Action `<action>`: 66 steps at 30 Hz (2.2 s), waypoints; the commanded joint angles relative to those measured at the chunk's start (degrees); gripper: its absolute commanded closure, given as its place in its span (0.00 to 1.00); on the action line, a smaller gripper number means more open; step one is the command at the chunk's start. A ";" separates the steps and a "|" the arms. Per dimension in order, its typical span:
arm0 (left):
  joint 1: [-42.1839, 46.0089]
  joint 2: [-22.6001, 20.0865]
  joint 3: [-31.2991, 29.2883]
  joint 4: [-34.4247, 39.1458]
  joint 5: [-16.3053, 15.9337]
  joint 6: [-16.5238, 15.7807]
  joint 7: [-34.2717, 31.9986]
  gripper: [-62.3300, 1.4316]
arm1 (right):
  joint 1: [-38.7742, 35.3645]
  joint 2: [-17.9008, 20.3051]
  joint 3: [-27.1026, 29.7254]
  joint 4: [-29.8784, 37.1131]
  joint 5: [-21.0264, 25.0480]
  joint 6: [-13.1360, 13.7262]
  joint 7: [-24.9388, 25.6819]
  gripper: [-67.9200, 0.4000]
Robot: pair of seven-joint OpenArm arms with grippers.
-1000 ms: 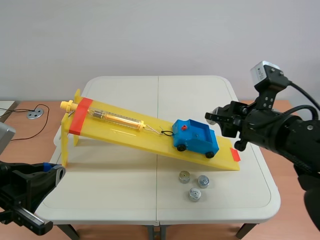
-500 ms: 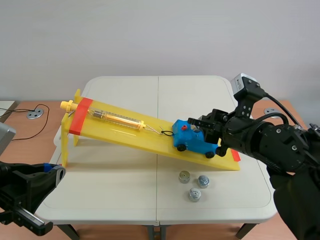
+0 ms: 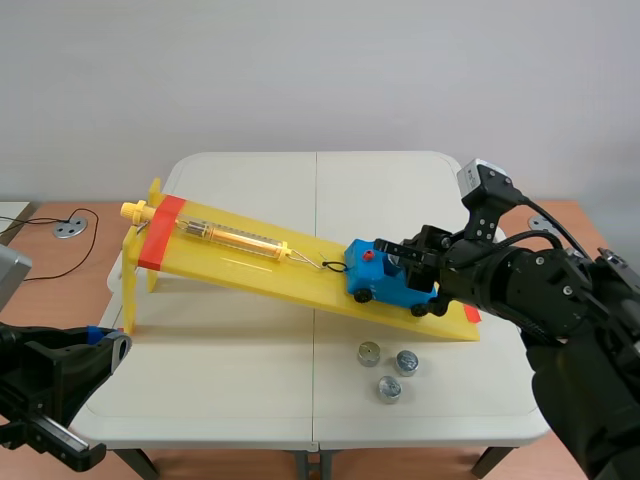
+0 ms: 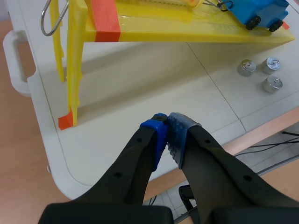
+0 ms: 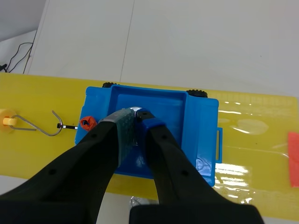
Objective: Place the four metal weights on the blue cart on the ramp.
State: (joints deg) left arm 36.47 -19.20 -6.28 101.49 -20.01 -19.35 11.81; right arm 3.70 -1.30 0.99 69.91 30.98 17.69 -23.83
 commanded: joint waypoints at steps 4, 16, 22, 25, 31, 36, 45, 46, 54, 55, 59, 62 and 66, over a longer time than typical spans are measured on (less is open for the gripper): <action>-0.44 0.13 -0.07 3.13 -4.24 -0.98 -5.90 0.93 | 8.26 -1.25 0.11 2.45 1.81 1.33 11.34 0.98; -0.44 0.13 -0.07 3.13 -4.24 -0.98 -5.77 0.93 | 8.79 -1.25 0.11 1.86 1.09 -0.57 11.67 0.90; -0.44 0.13 -0.07 3.13 -4.24 -0.98 -5.77 0.93 | 8.83 -1.20 0.22 1.88 0.15 -0.52 13.68 0.67; -0.44 0.13 -0.07 3.13 -4.24 -0.98 -5.77 0.93 | 8.79 -1.16 1.40 2.40 0.02 0.52 13.84 0.63; -0.44 0.11 -0.07 3.13 -4.24 -0.98 -5.77 0.93 | 8.13 0.63 5.79 6.69 -0.35 5.70 10.95 0.61; -0.46 0.11 -0.07 3.13 -4.24 -0.98 -5.77 0.93 | 5.40 4.81 6.99 12.94 -0.28 9.09 9.40 0.59; -0.46 0.11 -0.07 3.13 -4.24 -0.98 -5.77 0.93 | -3.48 13.38 6.97 23.08 1.40 14.14 7.76 0.59; -0.46 0.11 -0.07 3.13 -4.24 -0.98 -5.77 0.93 | -4.55 14.29 6.97 24.04 1.95 14.64 7.48 0.59; -0.48 0.11 -0.07 3.13 -4.24 -0.98 -5.97 0.93 | -12.98 20.92 6.99 31.82 2.89 18.16 5.77 0.59; -0.48 0.11 -0.07 3.13 -4.24 -0.98 -5.97 0.93 | -13.90 21.68 6.99 32.74 2.93 18.43 5.20 0.59; -0.48 0.11 -0.07 3.13 -4.26 -0.98 -5.95 0.93 | -18.21 24.55 6.99 36.28 4.42 18.60 3.56 0.59; -0.48 0.11 -0.07 3.13 -4.26 -0.98 -5.97 0.93 | -21.44 26.58 6.99 38.51 4.42 19.47 3.56 0.59; -0.48 0.11 -0.07 3.13 -4.26 -0.98 -5.95 0.93 | -25.09 27.85 6.97 39.54 4.61 21.27 3.52 0.59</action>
State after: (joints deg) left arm 36.47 -19.20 -6.28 101.49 -20.01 -19.35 11.86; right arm -22.72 23.38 7.75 104.27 30.37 35.70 -26.02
